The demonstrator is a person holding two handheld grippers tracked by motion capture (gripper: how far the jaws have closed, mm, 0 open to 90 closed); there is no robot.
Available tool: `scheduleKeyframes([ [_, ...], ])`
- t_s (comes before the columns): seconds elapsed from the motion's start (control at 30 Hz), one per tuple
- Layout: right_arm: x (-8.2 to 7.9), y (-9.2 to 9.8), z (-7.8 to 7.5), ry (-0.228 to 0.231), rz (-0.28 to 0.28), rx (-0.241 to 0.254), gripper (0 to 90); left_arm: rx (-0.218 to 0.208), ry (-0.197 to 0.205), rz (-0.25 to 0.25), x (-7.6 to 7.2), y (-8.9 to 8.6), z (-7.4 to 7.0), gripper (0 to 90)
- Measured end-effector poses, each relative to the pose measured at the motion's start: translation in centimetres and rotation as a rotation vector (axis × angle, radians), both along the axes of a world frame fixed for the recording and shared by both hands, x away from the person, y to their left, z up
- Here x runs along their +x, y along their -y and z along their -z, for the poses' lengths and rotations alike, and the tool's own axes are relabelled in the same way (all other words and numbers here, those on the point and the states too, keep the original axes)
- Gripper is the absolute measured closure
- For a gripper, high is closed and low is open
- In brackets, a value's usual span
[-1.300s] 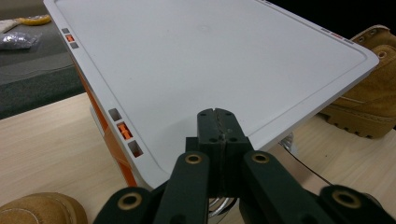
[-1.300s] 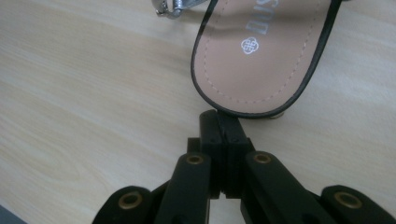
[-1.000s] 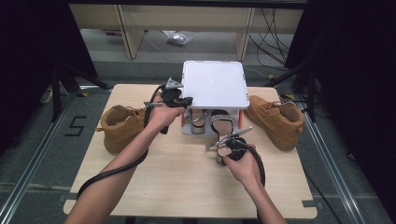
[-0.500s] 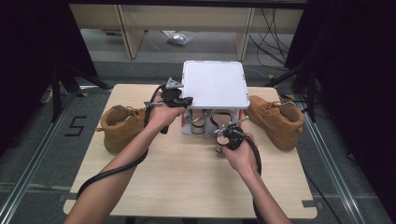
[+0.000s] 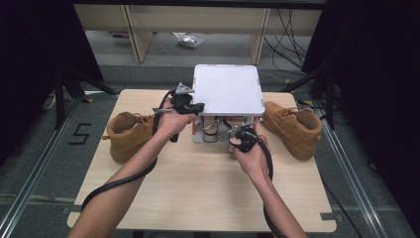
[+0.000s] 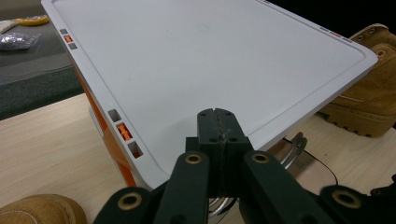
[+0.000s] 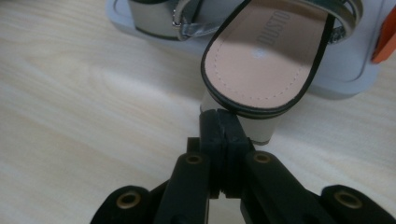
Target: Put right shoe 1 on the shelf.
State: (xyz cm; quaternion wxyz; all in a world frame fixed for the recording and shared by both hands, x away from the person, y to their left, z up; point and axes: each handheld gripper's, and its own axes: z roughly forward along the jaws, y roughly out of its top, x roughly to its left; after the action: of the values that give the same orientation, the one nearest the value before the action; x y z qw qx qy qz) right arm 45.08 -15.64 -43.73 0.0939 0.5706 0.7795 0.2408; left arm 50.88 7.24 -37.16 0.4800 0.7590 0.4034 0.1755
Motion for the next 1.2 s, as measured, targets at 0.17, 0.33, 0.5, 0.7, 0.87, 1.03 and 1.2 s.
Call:
scheduleKeyframes([
  [0.17,0.7,0.0,0.0,0.027,0.01,-0.018,90.0,0.0,0.0,0.0,0.0,0.0,0.0,89.7],
  [0.33,1.3,-0.3,0.0,0.044,0.016,-0.024,90.0,0.002,0.0,0.0,0.0,0.0,0.0,89.7],
  [0.5,2.0,-0.4,0.0,0.115,0.01,-0.045,90.0,0.003,-0.001,-0.002,0.0,0.0,0.0,89.7],
  [0.7,2.6,-0.7,0.0,0.156,0.05,-0.042,89.4,-0.011,0.0,-0.008,0.0,0.1,0.0,89.7],
  [0.87,3.0,-0.7,0.4,0.168,0.056,-0.053,89.2,0.0,-0.001,0.001,0.0,0.0,0.0,89.7],
  [1.03,3.3,-0.9,0.8,0.174,0.066,-0.06,88.7,0.0,0.001,0.0,0.0,0.0,0.0,89.7],
  [1.2,3.7,-0.7,1.4,0.179,0.072,-0.072,88.2,0.002,0.0,0.001,0.0,0.0,0.0,89.7],
])
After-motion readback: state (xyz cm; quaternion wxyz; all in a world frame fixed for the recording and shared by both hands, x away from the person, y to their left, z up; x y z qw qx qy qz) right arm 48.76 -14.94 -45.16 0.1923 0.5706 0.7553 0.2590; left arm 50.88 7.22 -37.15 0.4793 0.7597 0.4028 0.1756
